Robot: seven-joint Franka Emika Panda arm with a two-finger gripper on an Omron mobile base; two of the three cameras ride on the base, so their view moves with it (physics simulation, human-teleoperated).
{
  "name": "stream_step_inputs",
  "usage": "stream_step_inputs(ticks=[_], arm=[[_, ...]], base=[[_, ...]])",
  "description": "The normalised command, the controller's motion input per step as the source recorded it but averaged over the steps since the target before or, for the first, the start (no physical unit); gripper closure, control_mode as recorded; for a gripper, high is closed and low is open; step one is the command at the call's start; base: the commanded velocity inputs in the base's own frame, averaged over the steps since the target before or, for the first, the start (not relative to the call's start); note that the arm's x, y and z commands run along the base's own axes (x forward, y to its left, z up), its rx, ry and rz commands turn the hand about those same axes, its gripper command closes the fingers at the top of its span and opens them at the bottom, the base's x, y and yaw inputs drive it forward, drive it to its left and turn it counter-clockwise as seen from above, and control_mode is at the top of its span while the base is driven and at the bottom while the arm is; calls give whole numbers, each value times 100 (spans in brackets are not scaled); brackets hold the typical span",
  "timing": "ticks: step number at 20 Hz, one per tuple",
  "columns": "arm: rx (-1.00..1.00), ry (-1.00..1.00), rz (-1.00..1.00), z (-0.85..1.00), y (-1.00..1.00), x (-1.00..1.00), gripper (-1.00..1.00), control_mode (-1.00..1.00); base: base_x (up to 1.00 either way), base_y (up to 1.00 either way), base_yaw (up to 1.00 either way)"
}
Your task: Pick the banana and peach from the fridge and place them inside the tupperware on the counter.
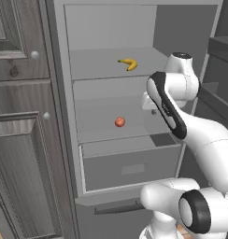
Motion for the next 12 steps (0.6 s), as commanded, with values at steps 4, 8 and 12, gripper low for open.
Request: stream_step_inputs(ticks=[4,8,12], arm=[[0,-4,0,0,10,-3,-100,-100],[0,-27,0,8,0,-16,-100,-100],[0,-41,0,22,0,-12,-100,-100]], base=[[0,0,0],[0,0,0],[0,0,0]])
